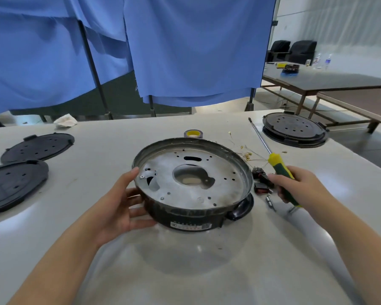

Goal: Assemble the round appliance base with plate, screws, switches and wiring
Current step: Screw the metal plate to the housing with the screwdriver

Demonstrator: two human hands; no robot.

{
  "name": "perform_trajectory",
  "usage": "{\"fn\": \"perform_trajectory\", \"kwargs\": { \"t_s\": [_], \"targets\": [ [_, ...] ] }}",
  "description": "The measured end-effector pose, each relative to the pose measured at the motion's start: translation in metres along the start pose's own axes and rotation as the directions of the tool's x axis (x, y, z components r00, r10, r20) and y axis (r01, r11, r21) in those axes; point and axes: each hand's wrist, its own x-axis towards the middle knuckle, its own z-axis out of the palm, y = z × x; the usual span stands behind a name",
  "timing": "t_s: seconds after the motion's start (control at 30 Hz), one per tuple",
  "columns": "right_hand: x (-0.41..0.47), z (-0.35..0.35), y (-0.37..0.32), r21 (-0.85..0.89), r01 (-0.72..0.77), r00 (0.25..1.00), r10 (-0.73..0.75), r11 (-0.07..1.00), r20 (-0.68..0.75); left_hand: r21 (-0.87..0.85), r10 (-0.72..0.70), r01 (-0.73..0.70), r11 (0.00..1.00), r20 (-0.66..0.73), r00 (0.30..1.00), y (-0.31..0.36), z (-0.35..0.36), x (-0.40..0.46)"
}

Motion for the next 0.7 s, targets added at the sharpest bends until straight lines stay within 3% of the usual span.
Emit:
{"fn": "perform_trajectory", "kwargs": {
  "t_s": [0.13,0.27,0.7],
  "targets": [
    [0.002,-0.005,0.017,-0.139,0.059,0.983,-0.082,0.988,-0.165,0.017,-0.013,0.011,1.000,0.141,0.990,-0.002,-0.002,-0.002],
    [0.004,-0.017,0.032,-0.287,0.029,0.944,-0.121,0.957,-0.307,0.008,0.016,-0.018,1.000,0.165,0.986,-0.005,-0.003,0.001],
    [0.006,-0.032,0.045,-0.432,-0.149,0.910,-0.048,0.889,-0.413,-0.012,0.080,-0.079,0.997,0.146,0.986,-0.009,0.001,0.000]
  ]
}}
